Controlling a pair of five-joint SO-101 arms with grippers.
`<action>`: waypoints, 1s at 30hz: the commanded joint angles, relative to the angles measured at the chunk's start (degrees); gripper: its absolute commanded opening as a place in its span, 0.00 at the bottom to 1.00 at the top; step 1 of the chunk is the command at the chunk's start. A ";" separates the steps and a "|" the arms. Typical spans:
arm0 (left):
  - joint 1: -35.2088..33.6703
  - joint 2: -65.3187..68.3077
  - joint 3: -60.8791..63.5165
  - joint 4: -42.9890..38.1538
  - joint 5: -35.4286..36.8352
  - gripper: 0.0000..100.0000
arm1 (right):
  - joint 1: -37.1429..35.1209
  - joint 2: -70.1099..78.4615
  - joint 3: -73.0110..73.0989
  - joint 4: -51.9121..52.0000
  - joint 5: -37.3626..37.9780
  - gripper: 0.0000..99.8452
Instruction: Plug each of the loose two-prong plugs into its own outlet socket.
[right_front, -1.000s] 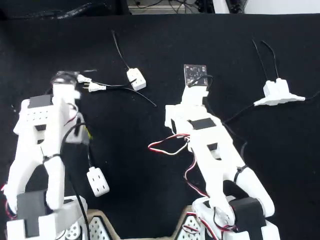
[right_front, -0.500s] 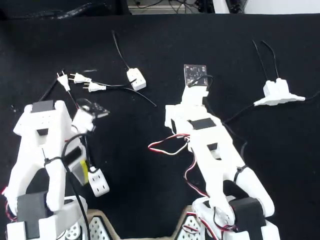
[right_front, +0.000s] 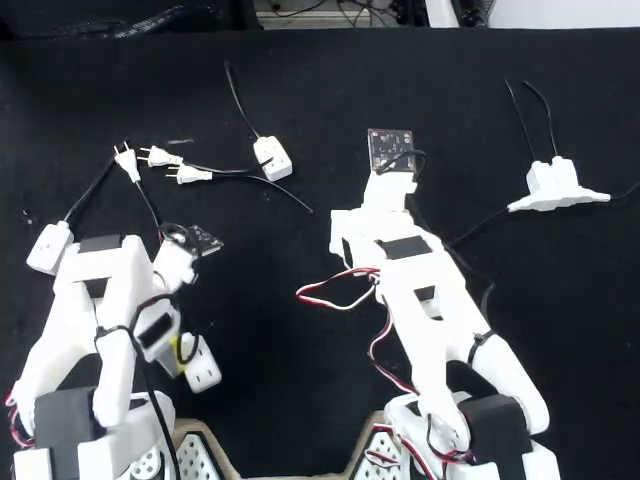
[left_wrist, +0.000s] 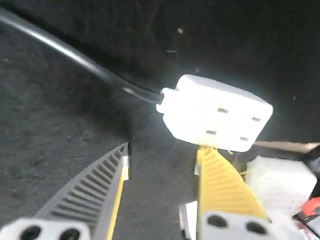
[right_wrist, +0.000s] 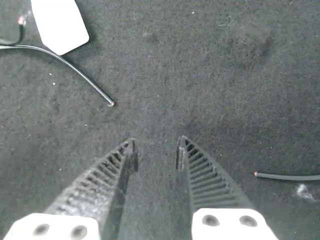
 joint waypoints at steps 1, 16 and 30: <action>5.23 -1.76 -0.31 -1.32 7.12 0.22 | 0.88 -2.51 -4.88 -0.09 -0.26 0.13; 27.03 -1.05 -4.70 -18.46 37.36 0.22 | 1.14 -2.33 -4.88 -0.09 -0.26 0.13; 23.25 -3.34 -16.31 -8.26 41.14 0.22 | 1.14 -2.42 -4.88 -0.09 -0.18 0.13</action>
